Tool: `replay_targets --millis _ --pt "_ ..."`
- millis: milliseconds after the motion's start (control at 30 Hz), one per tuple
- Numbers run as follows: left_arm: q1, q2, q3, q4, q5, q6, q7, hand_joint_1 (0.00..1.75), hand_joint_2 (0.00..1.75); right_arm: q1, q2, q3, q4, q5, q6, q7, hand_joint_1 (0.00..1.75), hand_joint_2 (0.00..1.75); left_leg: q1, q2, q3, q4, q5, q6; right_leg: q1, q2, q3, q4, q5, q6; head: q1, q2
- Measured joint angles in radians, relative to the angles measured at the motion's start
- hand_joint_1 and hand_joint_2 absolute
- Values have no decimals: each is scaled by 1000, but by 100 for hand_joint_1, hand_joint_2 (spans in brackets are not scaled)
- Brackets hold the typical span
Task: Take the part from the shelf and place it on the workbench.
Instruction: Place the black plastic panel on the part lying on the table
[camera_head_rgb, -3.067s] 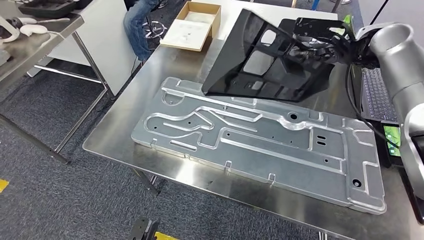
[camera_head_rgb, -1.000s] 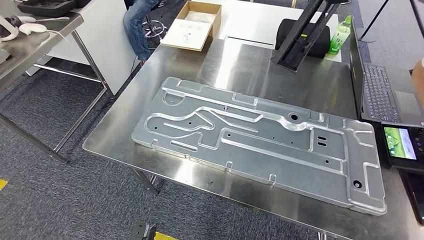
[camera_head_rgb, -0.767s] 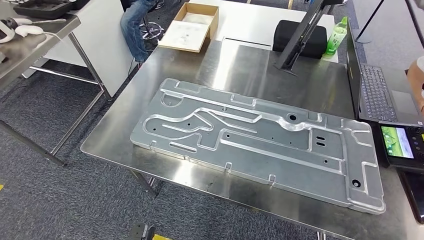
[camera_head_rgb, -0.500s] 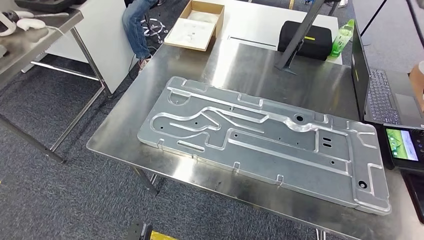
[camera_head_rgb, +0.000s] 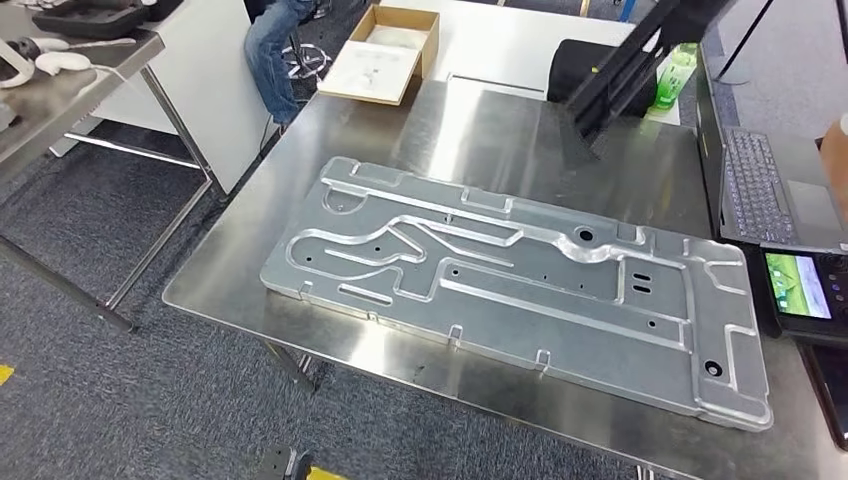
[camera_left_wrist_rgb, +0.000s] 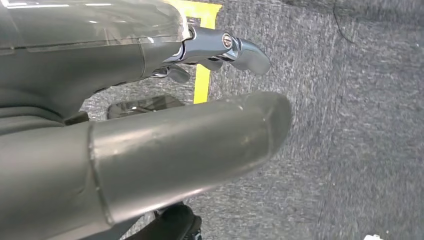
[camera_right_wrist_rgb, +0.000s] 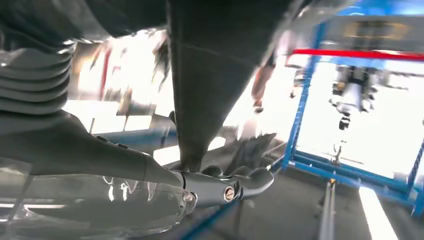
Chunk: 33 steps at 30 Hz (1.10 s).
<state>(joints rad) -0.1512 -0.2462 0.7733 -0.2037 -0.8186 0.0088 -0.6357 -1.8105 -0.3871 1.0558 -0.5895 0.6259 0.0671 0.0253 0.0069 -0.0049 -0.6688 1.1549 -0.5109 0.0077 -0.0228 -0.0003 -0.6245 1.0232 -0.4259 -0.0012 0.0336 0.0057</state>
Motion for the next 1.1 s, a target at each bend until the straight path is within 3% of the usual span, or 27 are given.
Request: replay_targets --millis 67,100,133,167,233,300,367,433,500,567,600,633,667,733,800,900,967,1067,1100 --pt "-1 0 0 0 0 -3 2 0 0 37 -8 -90 -8 -136 -18 45 0 0 1 0 -59 132 -51 -2 2 1 0 1 -1 -3 0 0" --pt "-1 0 0 0 0 -4 4 0 0 61 -8 -149 -7 -224 -25 67 0 0 2 0 -74 164 -53 -1 4 2 1 2 -1 -4 0 0" --pt "-2 0 0 0 0 -6 5 0 0 86 -7 -222 -7 -325 -32 81 0 0 2 0 -70 153 -35 2 6 4 2 2 -2 -4 0 0" --pt "-3 0 0 0 -1 -7 7 0 0 110 -5 -296 -7 -421 -38 87 0 0 1 0 -49 103 -3 7 8 5 4 3 -2 -3 0 0" --pt "-8 0 -1 0 -4 -8 10 0 0 144 -4 -449 -7 -559 -60 77 0 0 -4 0 16 -39 59 21 12 3 4 4 -5 0 0 0" --pt "-12 1 -2 0 -8 -7 13 0 0 163 -7 -561 -7 -608 -80 65 0 0 -9 0 51 -117 78 29 14 0 1 5 -5 7 0 0" --pt "-13 1 -5 0 -9 -7 16 0 0 182 -10 -635 -11 -627 -86 59 0 0 -10 -1 56 -128 79 33 13 -1 1 1 -2 19 0 0" --pt "-14 1 -7 0 -9 -6 17 0 0 203 -15 -696 -21 -638 -87 53 0 0 -8 1 63 -143 87 42 10 0 -4 17 -17 29 2 0" --pt "-18 0 -9 0 -9 -6 17 0 0 217 -21 -744 -31 -647 -77 45 0 0 -5 3 67 -154 95 50 8 1 -43 101 -70 38 4 0" --pt "-20 0 -9 0 -9 -7 17 0 0 234 -23 -773 -39 -663 -51 39 0 0 -5 4 66 -154 96 52 6 1 -103 228 -124 46 5 0" --pt "-19 1 -10 0 -9 -7 17 0 0 245 -25 -784 -43 -677 -30 37 0 0 -5 4 66 -153 95 52 4 1 -122 265 -131 49 5 0" --pt "-19 0 -10 0 -9 -9 17 0 0 255 -26 -793 -49 -693 -4 36 0 0 -4 4 66 -151 94 51 2 0 -124 267 -118 51 5 0" --pt "-19 0 -10 0 -9 -10 17 0 0 264 -27 -802 -56 -713 24 34 0 0 -4 4 66 -148 93 50 -1 0 -104 227 -89 52 5 0" --pt "-20 0 -12 0 -9 -11 17 0 0 278 -28 -818 -78 -739 54 19 0 0 -6 3 64 -139 87 43 -5 0 -36 91 -27 53 5 0" --pt "-21 1 -14 0 -8 -10 17 0 0 291 -36 -819 -109 -686 17 -7 0 0 -9 -1 59 -131 82 36 -1 1 2 12 -7 45 4 0" --pt "-18 1 -14 0 -6 -9 16 0 0 302 -49 -801 -148 -589 23 -1 0 0 -11 -3 55 -128 79 22 0 1 1 6 -7 24 4 0" --pt "-17 1 -14 0 -5 -9 16 0 0 309 -51 -800 -163 -606 71 9 0 0 -10 -2 37 -85 47 11 -5 2 1 2 -2 9 4 0" --pt "-17 2 -14 0 -3 -9 16 0 0 320 -51 -798 -179 -591 65 5 0 0 -6 -1 -45 100 -44 3 -3 4 0 2 -2 0 3 0" --pt "-16 2 -14 0 -2 -9 16 0 0 323 -52 -794 -182 -558 46 7 0 0 -5 -1 -67 147 -57 2 -1 4 0 2 -2 -1 3 0"
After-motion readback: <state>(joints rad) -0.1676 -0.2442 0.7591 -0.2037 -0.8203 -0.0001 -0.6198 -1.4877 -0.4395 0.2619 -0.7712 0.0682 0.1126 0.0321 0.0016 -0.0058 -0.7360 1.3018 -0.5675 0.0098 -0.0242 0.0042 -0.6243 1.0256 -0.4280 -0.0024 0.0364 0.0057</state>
